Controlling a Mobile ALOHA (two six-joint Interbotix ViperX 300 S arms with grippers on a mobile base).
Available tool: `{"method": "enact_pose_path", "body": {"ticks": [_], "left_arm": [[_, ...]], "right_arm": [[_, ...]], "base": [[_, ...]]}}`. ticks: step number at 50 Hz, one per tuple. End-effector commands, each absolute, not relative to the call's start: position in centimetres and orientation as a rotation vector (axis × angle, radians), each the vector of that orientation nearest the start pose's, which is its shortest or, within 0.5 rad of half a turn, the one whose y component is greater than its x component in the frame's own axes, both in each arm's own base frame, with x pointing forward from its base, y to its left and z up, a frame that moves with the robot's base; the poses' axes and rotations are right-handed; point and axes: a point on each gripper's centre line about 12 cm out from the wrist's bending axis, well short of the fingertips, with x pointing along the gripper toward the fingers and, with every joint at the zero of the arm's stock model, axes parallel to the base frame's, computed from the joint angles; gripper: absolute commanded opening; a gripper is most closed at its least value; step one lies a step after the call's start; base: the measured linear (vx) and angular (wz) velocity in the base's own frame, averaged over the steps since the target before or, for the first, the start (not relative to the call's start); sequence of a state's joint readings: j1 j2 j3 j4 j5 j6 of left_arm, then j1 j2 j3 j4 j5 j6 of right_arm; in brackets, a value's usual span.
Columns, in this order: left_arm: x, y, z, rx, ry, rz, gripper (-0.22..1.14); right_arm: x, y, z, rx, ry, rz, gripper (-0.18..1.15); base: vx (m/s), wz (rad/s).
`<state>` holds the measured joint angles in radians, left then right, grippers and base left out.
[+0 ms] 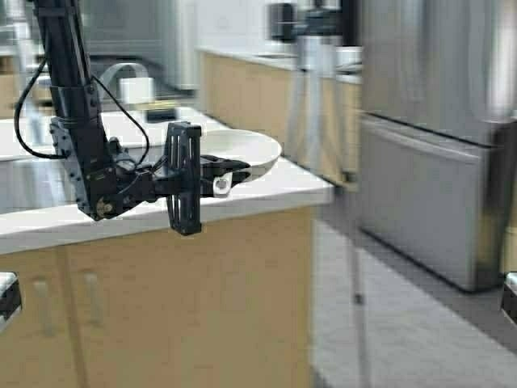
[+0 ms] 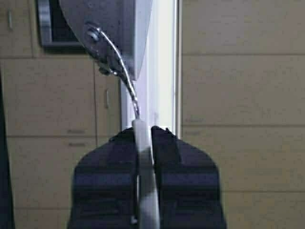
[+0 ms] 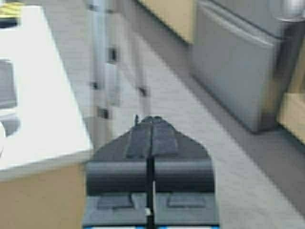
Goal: Wash the pan
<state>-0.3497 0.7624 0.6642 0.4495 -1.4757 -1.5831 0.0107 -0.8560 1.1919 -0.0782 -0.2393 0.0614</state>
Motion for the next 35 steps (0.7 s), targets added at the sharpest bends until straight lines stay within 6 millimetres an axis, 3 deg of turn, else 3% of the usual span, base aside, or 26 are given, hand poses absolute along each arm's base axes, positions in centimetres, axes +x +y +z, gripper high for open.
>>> {"method": "enact_pose_path", "body": {"ticks": [1, 21, 35], "left_arm": [[36.2, -18.6, 3.9, -1.444, 0.513, -0.726, 0.02], [38.3, -12.7, 4.5, -1.452, 0.421, -0.616, 0.02], [40.8, -12.8, 4.6, -1.431, 0.470, -0.627, 0.02]], "right_arm": [[21.6, 0.5, 27.2, 0.000, 0.059, 0.030, 0.07], [21.5, 0.5, 27.3, 0.003, 0.055, 0.030, 0.07], [21.4, 0.5, 27.0, -0.020, 0.061, 0.036, 0.07]], "base": [[0.16, 0.57], [0.14, 0.42], [0.18, 0.28]]}}
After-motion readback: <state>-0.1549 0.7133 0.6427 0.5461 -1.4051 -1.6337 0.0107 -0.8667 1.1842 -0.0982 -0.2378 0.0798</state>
